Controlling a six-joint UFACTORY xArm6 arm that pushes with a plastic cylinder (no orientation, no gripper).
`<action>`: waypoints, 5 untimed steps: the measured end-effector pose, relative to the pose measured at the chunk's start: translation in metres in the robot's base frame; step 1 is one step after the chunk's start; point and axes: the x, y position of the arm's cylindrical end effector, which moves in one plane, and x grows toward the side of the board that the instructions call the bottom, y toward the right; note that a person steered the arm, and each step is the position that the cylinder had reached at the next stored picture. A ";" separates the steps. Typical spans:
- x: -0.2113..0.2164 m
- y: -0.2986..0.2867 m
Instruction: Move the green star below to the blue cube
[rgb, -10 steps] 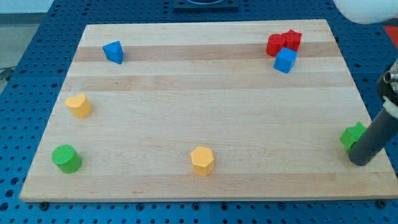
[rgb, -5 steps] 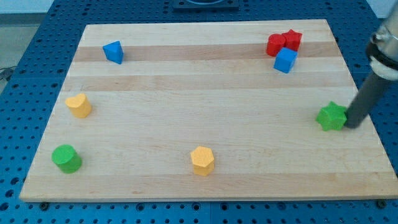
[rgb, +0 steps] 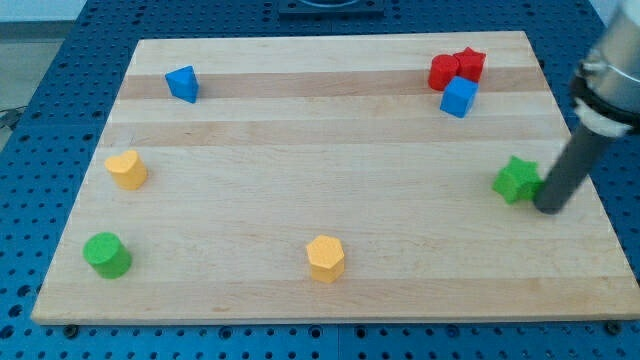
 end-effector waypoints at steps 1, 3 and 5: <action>-0.033 -0.033; 0.003 -0.015; 0.022 -0.012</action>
